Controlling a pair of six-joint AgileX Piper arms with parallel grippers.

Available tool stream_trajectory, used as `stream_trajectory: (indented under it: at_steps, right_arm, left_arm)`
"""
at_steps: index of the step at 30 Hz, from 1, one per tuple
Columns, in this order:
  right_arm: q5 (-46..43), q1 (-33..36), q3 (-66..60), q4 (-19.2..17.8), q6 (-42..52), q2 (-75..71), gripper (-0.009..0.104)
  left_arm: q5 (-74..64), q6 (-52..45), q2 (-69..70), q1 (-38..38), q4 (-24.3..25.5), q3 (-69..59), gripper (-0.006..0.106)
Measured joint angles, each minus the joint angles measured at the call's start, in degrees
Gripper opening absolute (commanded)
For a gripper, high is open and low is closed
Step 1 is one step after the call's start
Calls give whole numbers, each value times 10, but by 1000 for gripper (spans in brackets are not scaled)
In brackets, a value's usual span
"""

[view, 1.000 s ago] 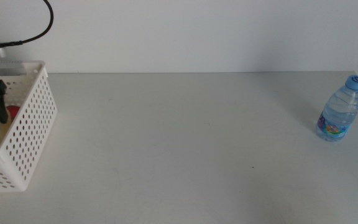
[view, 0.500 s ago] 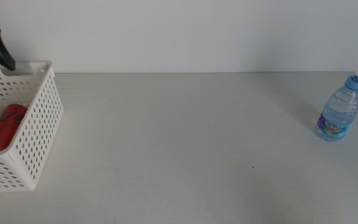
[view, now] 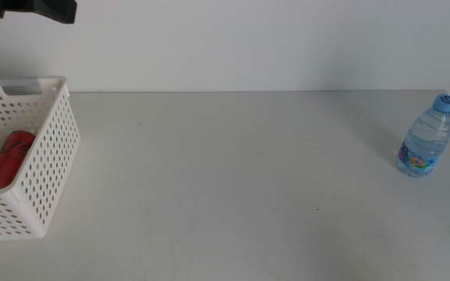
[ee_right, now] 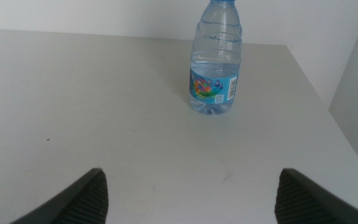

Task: Use arms to grab the bottles and put them into the dustbin to the left of the table.

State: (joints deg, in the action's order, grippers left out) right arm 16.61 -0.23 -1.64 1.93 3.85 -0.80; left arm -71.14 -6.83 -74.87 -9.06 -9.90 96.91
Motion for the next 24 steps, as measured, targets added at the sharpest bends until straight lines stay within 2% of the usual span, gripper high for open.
stream_trajectory:
  at_steps: [5,8,14,20,24]
  right_arm:
    - [0,0,0,0,0,0,78]
    - [0,0,0,0,0,0,78]
    - [0,0,0,0,0,0,78]
    - [0,0,0,0,0,0,78]
    - [0,0,0,0,0,0,78]
  left_arm:
    - [-10,44,40,-129,83,2,94]
    - [-13,47,45,-189,105,2,94]
    - [13,48,84,-253,108,-53,94]
    - [98,48,207,-254,109,-227,94]
    - [165,48,311,-254,77,-369,94]
